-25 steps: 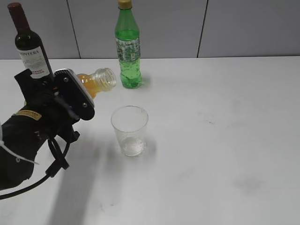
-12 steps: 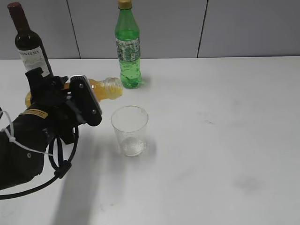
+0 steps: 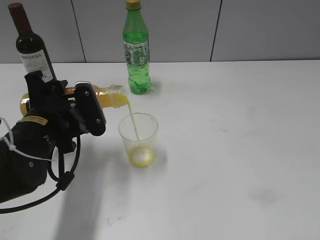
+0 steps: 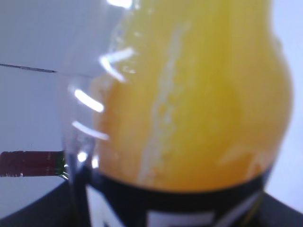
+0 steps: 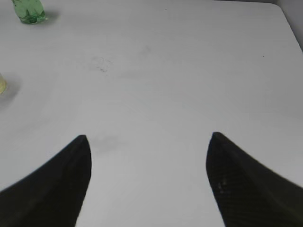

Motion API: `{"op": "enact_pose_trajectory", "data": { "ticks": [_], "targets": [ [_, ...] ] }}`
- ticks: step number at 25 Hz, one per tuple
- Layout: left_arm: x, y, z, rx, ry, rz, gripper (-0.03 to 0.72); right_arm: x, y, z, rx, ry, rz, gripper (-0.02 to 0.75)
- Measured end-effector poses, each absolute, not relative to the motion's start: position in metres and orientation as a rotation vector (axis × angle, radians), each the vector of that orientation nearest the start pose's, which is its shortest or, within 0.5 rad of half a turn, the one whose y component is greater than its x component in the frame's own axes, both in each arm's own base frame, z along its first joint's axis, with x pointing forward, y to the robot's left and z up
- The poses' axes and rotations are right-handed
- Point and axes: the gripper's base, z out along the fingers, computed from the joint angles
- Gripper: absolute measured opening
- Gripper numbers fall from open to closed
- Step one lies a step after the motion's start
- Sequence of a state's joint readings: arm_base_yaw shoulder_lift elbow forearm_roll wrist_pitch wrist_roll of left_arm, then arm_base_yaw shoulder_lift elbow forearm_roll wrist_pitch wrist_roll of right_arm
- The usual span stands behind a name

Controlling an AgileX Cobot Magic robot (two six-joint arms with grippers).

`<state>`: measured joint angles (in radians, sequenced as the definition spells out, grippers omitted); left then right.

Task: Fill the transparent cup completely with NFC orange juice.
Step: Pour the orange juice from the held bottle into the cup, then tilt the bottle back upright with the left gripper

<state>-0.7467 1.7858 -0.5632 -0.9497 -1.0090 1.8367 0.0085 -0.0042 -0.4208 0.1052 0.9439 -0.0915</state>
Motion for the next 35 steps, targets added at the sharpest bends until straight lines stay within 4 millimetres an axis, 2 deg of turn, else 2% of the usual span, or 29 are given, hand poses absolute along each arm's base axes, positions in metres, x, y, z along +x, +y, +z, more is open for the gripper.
{"op": "enact_pose_trajectory", "data": {
  "ticks": [10, 35],
  "targets": [
    [0.2517, -0.1474, 0.1481, 1.365, 1.456, 1.093, 0.463, 0.0076, 0.0078, 0.2647, -0.093, 1.997, 0.072, 0.587],
    [0.2530, -0.1455, 0.1536, 1.390, 1.376, 1.206, 0.463, 0.0076, 0.0078, 0.2647, -0.093, 1.997, 0.072, 0.587]
  ]
}}
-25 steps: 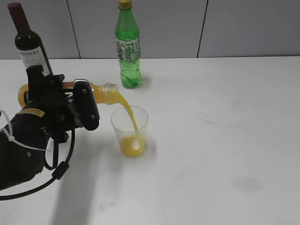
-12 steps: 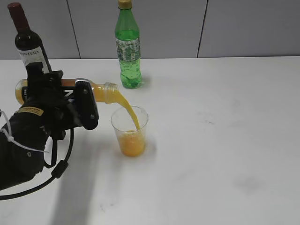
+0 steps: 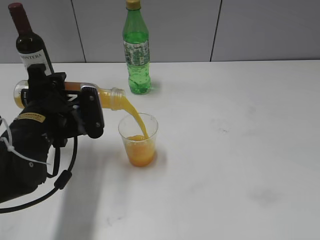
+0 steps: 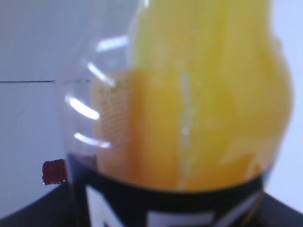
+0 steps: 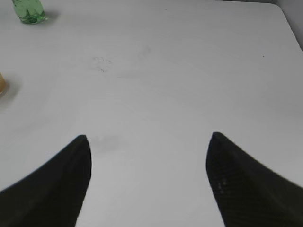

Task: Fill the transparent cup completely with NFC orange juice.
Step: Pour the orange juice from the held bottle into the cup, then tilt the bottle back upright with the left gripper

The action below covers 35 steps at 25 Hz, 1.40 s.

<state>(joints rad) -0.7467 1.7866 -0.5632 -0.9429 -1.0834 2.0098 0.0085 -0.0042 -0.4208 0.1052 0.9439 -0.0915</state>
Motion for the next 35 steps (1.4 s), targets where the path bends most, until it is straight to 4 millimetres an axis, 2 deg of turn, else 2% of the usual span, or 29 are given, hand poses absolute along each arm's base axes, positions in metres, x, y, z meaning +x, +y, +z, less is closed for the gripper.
{"op": "enact_pose_trajectory", "data": {
  "ticks": [35],
  "targets": [
    [0.2543, -0.1427, 0.1593, 1.400, 1.320, 1.323, 0.463, 0.0076, 0.0078, 0.2647, -0.093, 1.997, 0.072, 0.587]
  ]
}}
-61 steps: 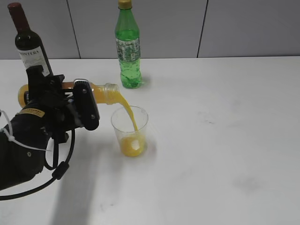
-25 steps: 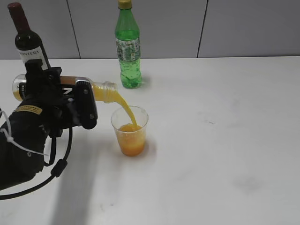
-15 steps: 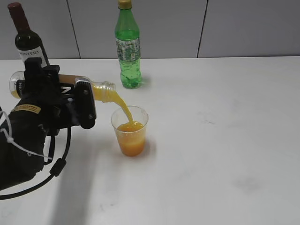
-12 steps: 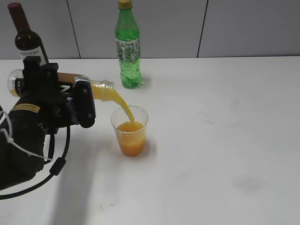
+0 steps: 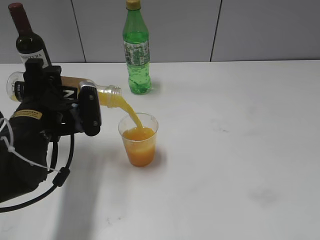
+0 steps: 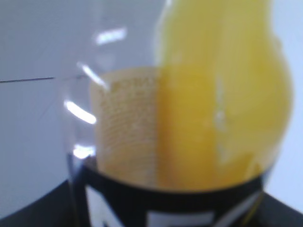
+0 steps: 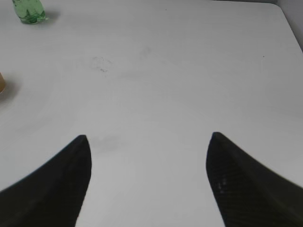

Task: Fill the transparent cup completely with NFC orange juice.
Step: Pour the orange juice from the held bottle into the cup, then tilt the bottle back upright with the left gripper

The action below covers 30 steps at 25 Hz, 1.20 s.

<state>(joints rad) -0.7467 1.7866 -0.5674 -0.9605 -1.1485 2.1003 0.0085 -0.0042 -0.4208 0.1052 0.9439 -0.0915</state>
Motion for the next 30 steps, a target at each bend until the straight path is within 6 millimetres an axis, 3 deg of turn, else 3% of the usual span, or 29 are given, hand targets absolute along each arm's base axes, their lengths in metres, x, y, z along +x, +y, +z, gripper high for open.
{"op": "enact_pose_trajectory", "data": {
  "ticks": [13, 22, 30],
  "targets": [
    [0.2550, -0.1441, 0.1607, 1.376, 1.316, 1.306, 0.463, 0.0076, 0.0078, 0.2647, -0.093, 1.997, 0.072, 0.587],
    [0.2476, -0.1472, 0.1561, 1.189, 1.402, 1.070, 0.463, 0.0076, 0.0078, 0.2647, -0.093, 1.997, 0.072, 0.587],
    [0.2471, -0.1516, 0.1559, 0.895, 1.528, 0.751, 0.463, 0.0076, 0.0078, 0.2647, -0.093, 1.997, 0.072, 0.587]
  ]
}}
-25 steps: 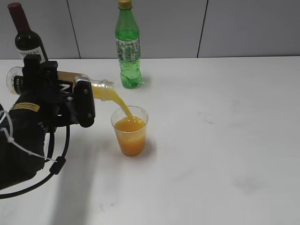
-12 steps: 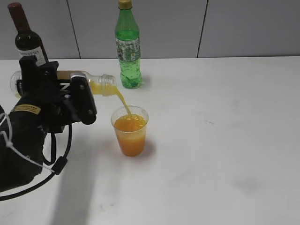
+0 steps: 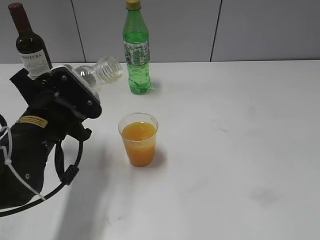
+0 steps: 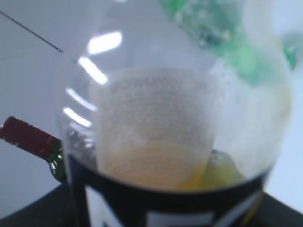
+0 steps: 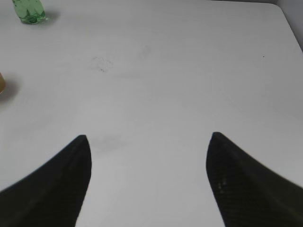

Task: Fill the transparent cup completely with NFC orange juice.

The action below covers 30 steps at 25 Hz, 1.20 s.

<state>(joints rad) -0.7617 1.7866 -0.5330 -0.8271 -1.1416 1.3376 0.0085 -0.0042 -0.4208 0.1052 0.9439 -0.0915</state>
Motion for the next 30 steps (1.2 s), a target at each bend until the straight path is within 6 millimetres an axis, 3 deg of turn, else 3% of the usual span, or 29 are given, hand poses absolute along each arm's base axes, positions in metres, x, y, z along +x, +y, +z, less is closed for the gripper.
{"op": "enact_pose_trajectory", "data": {
  "ticks": [8, 16, 25, 30],
  "targets": [
    [0.249, -0.151, 0.157, 0.635, 1.609, 0.506, 0.463, 0.008, 0.008, 0.265, -0.093, 1.997, 0.072, 0.587],
    [0.264, -0.131, 0.158, 0.381, 1.656, 0.331, 0.463, 0.008, 0.008, 0.265, -0.093, 1.997, 0.072, 0.587],
    [0.287, -0.105, 0.155, 0.391, 1.678, 0.034, 0.463, 0.008, 0.008, 0.265, -0.093, 1.997, 0.072, 0.587],
    [0.297, -0.078, 0.155, 0.406, 1.672, -0.160, 0.463, 0.008, 0.008, 0.265, -0.093, 1.997, 0.072, 0.587]
  ]
}}
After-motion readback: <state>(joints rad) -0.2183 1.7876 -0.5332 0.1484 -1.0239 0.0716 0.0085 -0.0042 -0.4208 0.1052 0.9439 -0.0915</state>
